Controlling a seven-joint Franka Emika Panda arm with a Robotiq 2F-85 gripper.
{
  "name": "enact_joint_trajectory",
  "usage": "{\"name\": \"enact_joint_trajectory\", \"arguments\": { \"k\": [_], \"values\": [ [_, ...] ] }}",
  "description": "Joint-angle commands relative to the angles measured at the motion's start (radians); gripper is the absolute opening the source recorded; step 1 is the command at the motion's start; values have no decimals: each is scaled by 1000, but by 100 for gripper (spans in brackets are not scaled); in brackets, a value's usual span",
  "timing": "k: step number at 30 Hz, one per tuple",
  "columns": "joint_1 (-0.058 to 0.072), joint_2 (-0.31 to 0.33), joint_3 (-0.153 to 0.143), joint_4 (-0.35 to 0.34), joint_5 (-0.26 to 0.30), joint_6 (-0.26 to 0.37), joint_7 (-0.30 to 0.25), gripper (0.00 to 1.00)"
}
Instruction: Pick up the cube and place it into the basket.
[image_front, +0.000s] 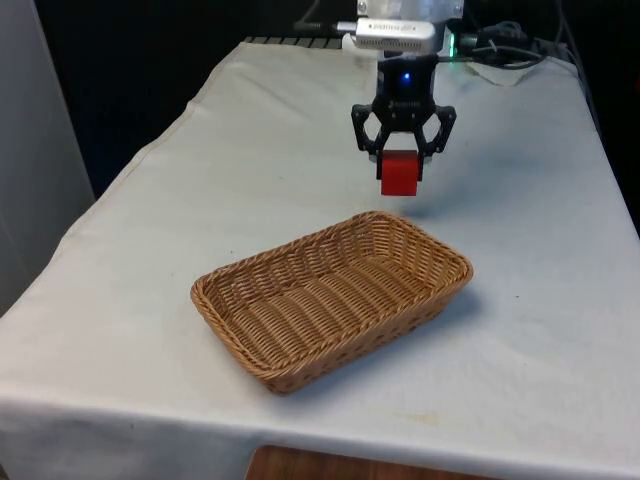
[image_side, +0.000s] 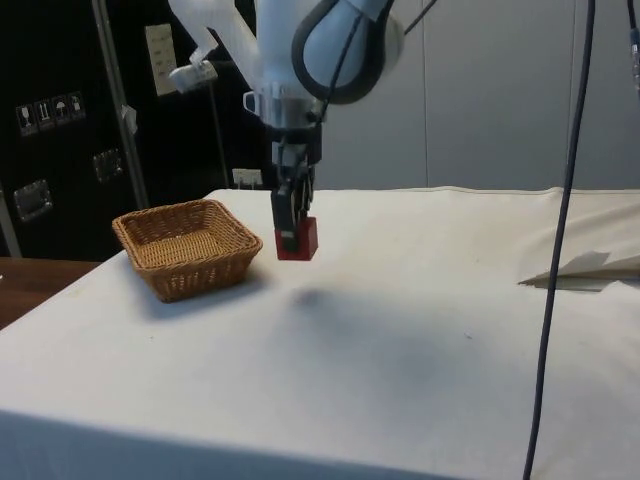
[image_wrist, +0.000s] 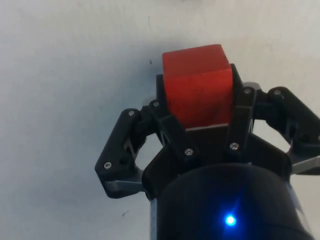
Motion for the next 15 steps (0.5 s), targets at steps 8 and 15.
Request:
{"name": "enact_joint_trajectory", "arguments": {
  "k": [8,15],
  "values": [
    [1,-17,-7,68,-5,-82,21,1],
    [-1,-13,-6,126,-1,-129,25,1]
  ]
}}
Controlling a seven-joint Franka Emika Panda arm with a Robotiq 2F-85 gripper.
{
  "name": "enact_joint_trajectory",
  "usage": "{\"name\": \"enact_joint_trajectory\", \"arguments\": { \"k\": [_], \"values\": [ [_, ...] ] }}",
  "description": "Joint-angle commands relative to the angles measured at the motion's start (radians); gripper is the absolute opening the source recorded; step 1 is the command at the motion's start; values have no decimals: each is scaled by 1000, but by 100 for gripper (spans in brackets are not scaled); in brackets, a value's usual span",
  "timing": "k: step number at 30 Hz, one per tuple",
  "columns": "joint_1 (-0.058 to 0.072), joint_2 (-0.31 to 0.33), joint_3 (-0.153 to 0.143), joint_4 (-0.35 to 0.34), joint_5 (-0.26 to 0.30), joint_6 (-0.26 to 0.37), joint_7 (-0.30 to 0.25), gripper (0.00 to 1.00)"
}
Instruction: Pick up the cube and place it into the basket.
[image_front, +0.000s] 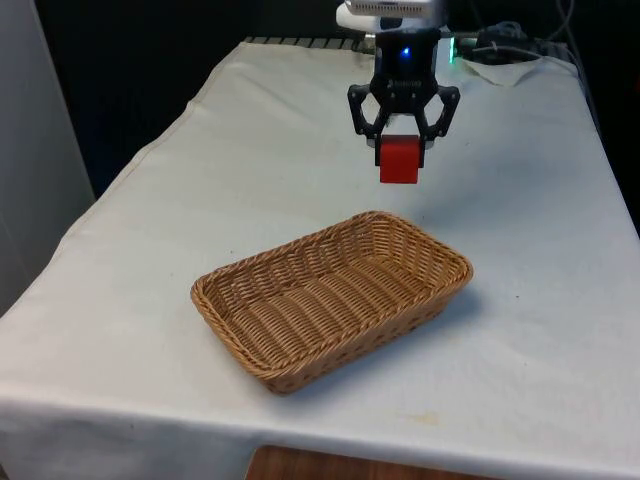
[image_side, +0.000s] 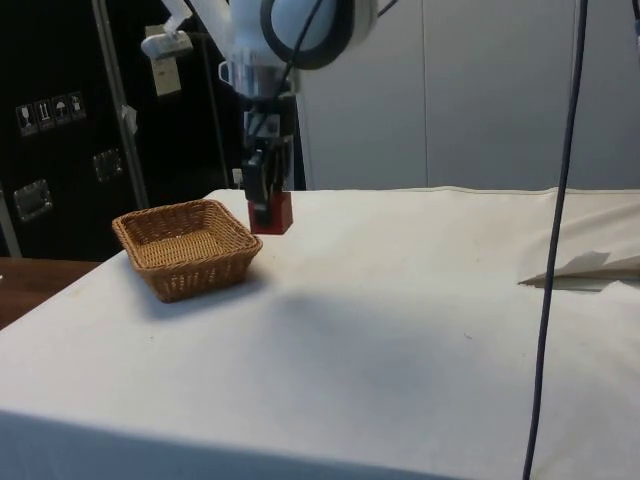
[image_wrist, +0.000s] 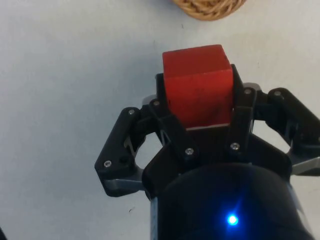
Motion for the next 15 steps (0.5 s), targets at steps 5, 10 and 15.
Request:
{"name": "enact_joint_trajectory", "arguments": {
  "k": [5,10,15],
  "values": [
    [0,8,0,42,2,-33,7,1],
    [-2,25,2,103,8,-70,8,1],
    [-4,47,4,156,15,-96,6,1]
  ]
}}
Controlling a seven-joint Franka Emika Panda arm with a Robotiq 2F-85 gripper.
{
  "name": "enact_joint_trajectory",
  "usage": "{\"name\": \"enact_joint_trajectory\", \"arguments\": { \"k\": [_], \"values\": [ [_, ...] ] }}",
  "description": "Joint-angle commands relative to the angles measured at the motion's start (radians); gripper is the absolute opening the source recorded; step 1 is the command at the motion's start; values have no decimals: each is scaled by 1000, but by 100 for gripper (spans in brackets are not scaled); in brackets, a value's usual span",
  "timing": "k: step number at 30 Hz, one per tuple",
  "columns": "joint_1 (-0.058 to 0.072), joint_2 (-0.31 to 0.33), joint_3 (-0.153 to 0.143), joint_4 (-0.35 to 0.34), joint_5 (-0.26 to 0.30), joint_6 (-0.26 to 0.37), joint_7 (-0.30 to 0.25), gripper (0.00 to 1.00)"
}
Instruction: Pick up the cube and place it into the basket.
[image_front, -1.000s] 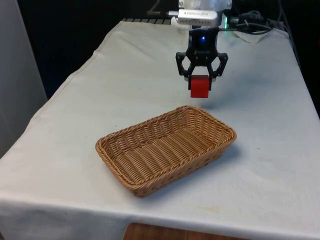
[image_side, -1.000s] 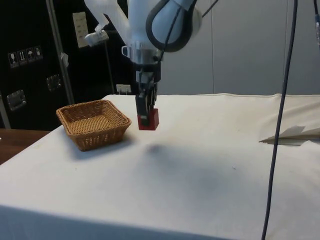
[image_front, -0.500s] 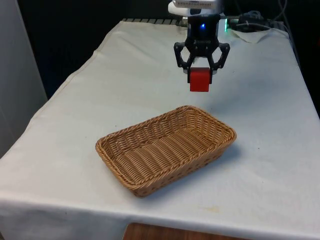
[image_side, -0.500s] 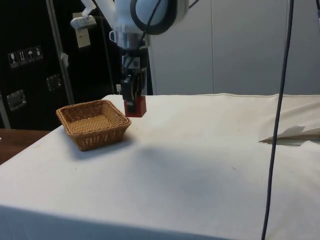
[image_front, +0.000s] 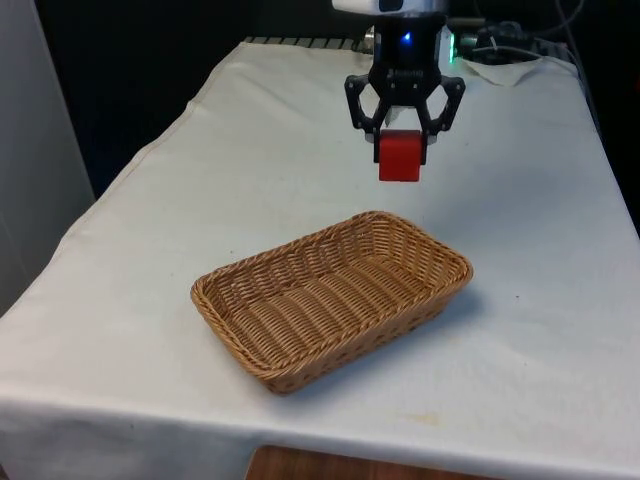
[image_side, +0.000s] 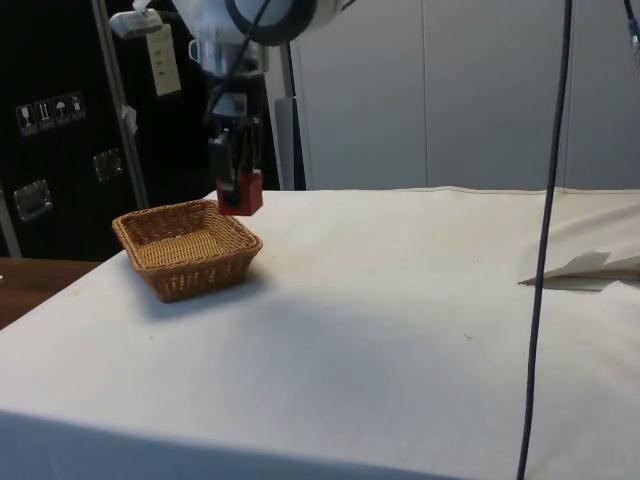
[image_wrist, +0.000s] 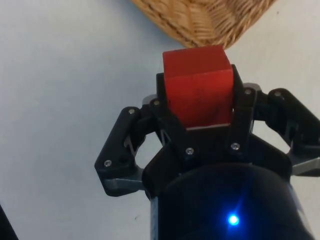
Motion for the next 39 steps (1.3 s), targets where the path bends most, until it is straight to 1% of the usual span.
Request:
{"name": "enact_joint_trajectory", "arguments": {
  "k": [1,5,6,7,11,13,15,16,17,19,22,24,25,26,27,29,31,33,34,35,37,39],
  "values": [
    [-3,11,5,23,12,-17,-4,1],
    [-5,35,6,70,21,-35,-7,1],
    [0,30,0,59,8,-23,0,1],
    [-6,48,7,94,26,-42,-9,1],
    [-8,73,7,142,33,-61,-11,1],
    [-9,93,8,181,37,-76,-12,1],
    [-11,107,8,205,42,-85,-13,1],
    [-4,104,0,199,29,-76,-3,1],
    [-11,115,8,219,45,-89,-14,1],
    [-12,129,8,242,52,-96,-17,1],
    [-17,156,7,279,59,-104,-23,1],
    [-21,187,3,316,70,-107,-30,1],
    [-21,196,2,327,73,-107,-32,1],
    [-12,186,-6,313,60,-98,-21,1],
    [-23,207,1,339,76,-107,-33,1],
    [-25,227,-1,361,85,-107,-38,1],
    [-31,259,-5,392,99,-105,-49,1],
    [-33,279,-8,411,109,-104,-56,1],
    [-23,271,-17,401,99,-99,-47,1],
    [-35,290,-9,420,115,-102,-61,1],
    [-38,308,-13,437,129,-101,-71,1],
    [-45,336,-17,462,153,-99,-90,1]
  ]
}}
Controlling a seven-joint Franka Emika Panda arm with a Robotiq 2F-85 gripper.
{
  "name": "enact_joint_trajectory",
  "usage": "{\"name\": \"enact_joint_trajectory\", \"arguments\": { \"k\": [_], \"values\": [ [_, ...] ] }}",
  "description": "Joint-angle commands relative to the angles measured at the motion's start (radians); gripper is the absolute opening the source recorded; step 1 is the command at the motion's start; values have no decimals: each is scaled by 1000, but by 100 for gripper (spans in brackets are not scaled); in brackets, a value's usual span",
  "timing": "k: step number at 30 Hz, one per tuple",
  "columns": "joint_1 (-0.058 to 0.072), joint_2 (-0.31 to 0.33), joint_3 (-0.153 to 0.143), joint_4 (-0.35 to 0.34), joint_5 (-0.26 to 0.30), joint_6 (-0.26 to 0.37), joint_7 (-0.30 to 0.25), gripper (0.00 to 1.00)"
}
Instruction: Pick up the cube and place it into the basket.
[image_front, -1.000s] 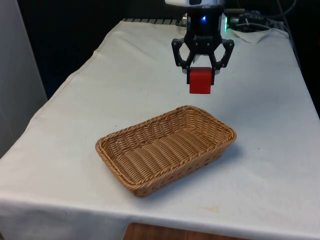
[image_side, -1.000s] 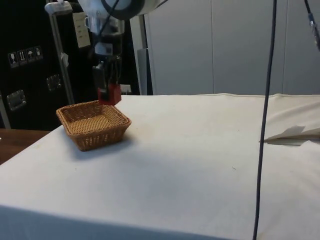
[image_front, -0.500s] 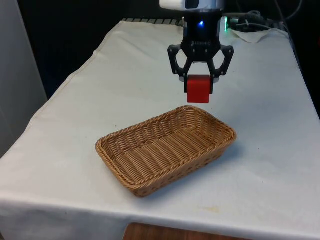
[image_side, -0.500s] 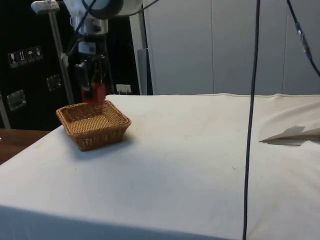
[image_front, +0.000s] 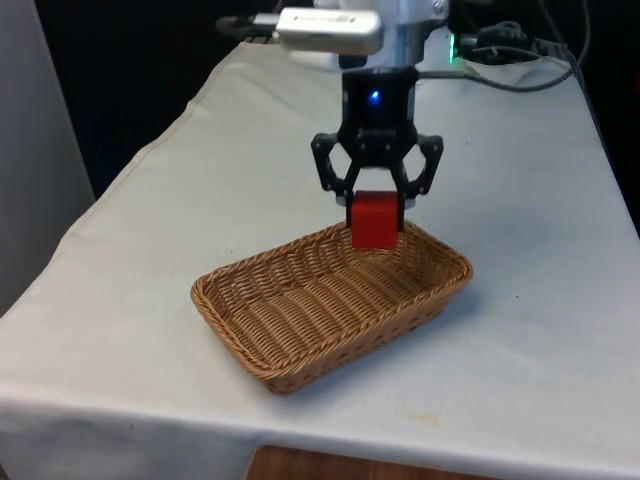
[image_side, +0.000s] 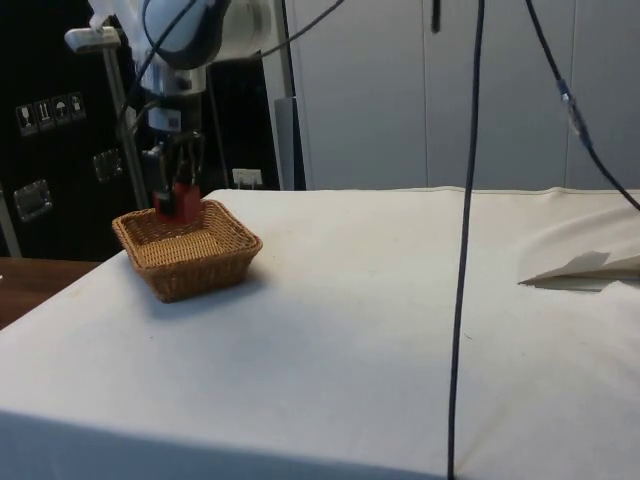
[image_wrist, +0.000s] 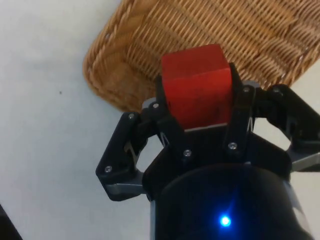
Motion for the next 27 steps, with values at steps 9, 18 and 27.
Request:
{"name": "enact_joint_trajectory", "arguments": {
  "k": [9,18,27],
  "values": [
    [-25,82,-6,81,85,-4,-67,1],
    [-44,166,-24,162,167,-8,-131,1],
    [-47,203,-41,191,258,-10,-199,1]
  ]
}}
